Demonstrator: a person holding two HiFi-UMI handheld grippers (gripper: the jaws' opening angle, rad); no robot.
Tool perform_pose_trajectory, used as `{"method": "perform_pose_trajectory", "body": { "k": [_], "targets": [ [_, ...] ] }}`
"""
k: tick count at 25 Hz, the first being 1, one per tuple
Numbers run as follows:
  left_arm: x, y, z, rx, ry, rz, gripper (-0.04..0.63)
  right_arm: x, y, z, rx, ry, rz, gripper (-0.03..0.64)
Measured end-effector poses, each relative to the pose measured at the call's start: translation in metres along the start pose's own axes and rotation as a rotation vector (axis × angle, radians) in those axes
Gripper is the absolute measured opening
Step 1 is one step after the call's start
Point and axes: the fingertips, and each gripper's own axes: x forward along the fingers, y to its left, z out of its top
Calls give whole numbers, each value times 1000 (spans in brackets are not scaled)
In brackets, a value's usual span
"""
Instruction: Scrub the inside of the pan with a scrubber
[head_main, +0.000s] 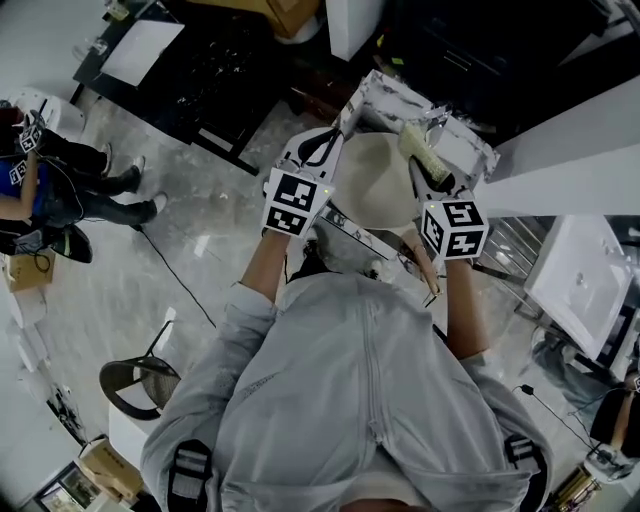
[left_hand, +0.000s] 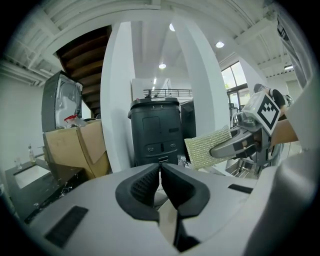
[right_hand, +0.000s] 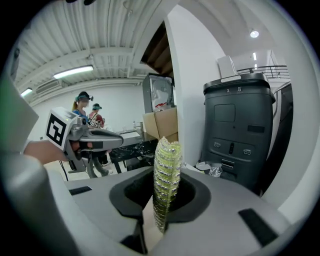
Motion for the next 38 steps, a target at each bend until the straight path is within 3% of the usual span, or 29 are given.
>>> {"method": "perform_pose_trajectory", "body": {
  "k": [7, 22, 38],
  "targets": [
    [19, 43, -18, -8, 12, -56, 29, 46, -6, -14, 50, 65, -107, 86],
    [62, 84, -74, -74, 59, -166, 29, 122, -24, -68, 93, 208, -264, 86],
    [94, 108, -118, -100, 112, -227, 29, 185, -63, -165, 154, 434, -441, 86]
  ]
}}
